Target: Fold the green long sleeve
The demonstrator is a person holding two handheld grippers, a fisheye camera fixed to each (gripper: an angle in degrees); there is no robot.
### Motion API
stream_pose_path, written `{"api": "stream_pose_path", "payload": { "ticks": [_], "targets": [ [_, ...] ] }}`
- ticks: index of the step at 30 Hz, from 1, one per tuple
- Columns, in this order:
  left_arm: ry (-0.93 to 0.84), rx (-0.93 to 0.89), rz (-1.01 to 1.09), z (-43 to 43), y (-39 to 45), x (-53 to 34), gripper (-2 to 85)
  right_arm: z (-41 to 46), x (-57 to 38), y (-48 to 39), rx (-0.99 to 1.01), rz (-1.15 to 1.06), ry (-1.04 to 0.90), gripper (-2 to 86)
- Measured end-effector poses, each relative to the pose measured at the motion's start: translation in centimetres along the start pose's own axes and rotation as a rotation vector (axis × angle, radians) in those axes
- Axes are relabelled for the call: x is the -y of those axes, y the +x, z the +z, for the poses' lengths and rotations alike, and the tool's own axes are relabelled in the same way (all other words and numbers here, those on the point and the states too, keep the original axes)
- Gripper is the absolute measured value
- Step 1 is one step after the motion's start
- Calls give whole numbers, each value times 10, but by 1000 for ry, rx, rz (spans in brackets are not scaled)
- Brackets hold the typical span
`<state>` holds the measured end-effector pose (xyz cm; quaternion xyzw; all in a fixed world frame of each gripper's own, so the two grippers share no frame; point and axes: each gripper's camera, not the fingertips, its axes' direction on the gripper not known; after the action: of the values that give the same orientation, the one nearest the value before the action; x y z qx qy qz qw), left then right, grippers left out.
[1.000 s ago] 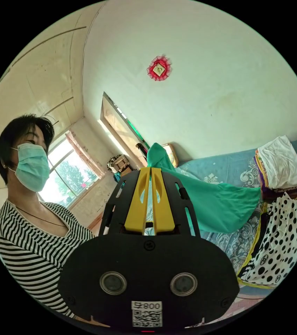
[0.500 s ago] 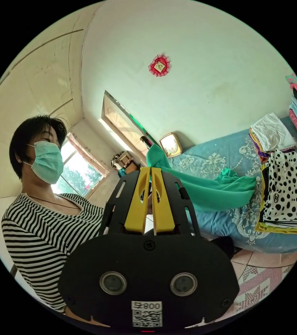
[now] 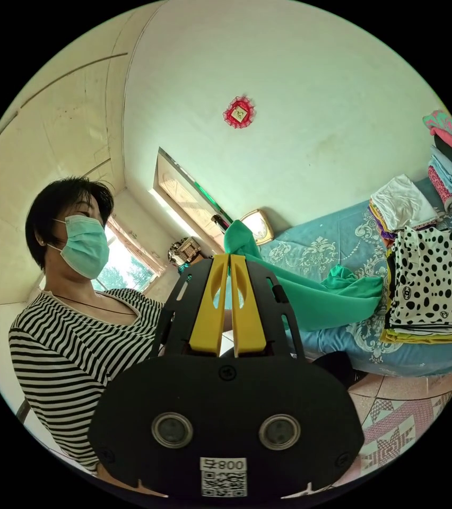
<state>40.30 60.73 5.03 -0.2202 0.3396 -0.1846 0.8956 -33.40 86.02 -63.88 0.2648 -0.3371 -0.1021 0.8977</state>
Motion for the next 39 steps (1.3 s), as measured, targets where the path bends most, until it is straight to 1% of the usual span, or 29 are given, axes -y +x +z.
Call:
{"api": "stream_pose_path", "payload": {
  "ticks": [3,6,9,11,12,18,20,26,31,39],
  "targets": [
    [0,-63,-19,-2,17,-1,89,-6,-5,-6,3,-1,-5,1],
    [7,-107,-11,-10,41,-4,34,-13,-12,-13,-8,-3,-10,1],
    [47,-163,8,-31,69,-14,19,-23,-19,-17,-12,8,5,1],
    [107,-280,36,-56,96,-26,13,-31,-24,-20,-14,11,18,1],
    [118,-300,48,-64,104,-29,12,-34,-26,-21,-15,10,22,2],
    [207,-432,251,-152,205,-77,8,-54,-31,-35,6,-41,70,2],
    [276,-495,334,-193,247,-106,8,-61,-31,-43,27,-75,89,2],
    [440,-580,561,-291,351,-194,6,-76,-26,-71,80,-187,137,2],
    [543,-581,745,-355,437,-269,6,-85,-17,-96,113,-285,166,1],
    [627,-543,1046,-424,566,-384,6,-97,-1,-139,188,-430,220,2]
  ]
}}
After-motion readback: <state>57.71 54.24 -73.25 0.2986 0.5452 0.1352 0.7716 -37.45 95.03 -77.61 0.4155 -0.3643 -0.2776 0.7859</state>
